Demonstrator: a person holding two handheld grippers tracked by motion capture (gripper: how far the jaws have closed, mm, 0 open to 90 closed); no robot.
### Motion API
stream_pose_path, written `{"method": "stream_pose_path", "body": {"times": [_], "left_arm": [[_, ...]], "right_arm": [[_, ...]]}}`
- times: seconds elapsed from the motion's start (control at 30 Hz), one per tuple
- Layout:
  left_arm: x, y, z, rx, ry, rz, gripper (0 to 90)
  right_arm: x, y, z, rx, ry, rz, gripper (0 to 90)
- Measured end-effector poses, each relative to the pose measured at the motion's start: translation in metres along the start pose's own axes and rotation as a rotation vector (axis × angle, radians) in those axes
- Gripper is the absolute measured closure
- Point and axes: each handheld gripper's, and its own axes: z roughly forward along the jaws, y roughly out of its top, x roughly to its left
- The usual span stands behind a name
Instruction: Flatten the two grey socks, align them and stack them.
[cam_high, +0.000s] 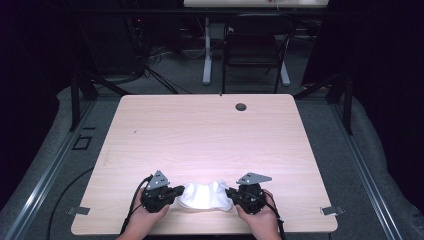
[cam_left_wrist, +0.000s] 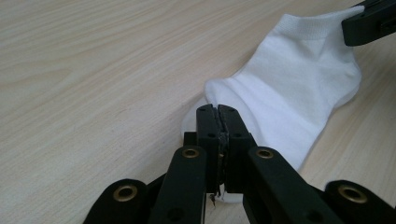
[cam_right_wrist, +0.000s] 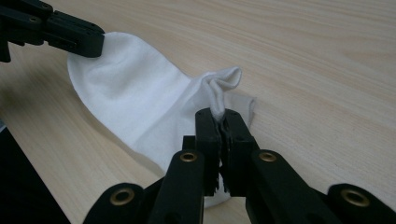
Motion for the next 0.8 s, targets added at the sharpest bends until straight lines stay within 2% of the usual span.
{"method": "stream_pose_path", "body": {"times": [0.17,0.2,0.3,0.5,0.63,0.73,0.8], "left_arm": [[0.001,-0.001,0.002,0.006,0.005,0.007,88.5],[0.001,-0.001,0.003,0.000,0.006,-0.008,88.5],[0.003,-0.001,0.006,0.005,0.003,-0.011,88.5],[0.004,-0.004,0.012,0.026,0.011,0.004,88.3],[0.005,-0.006,0.014,0.034,0.011,-0.005,88.1],[0.005,-0.006,0.014,0.035,0.013,-0.001,86.8],[0.006,-0.005,0.012,0.024,0.018,-0.005,85.3]], "right_arm": [[-0.002,-0.003,0.002,0.017,-0.017,-0.004,86.8],[-0.002,-0.003,0.002,0.017,-0.017,-0.004,86.8],[-0.004,-0.004,0.004,0.026,-0.029,-0.004,86.8],[-0.009,-0.009,0.010,0.063,-0.038,0.002,86.6],[-0.010,-0.011,0.012,0.083,-0.042,0.002,86.3],[-0.010,-0.011,0.013,0.079,-0.048,0.003,84.6],[-0.011,-0.011,0.012,0.077,-0.042,0.008,78.5]]}}
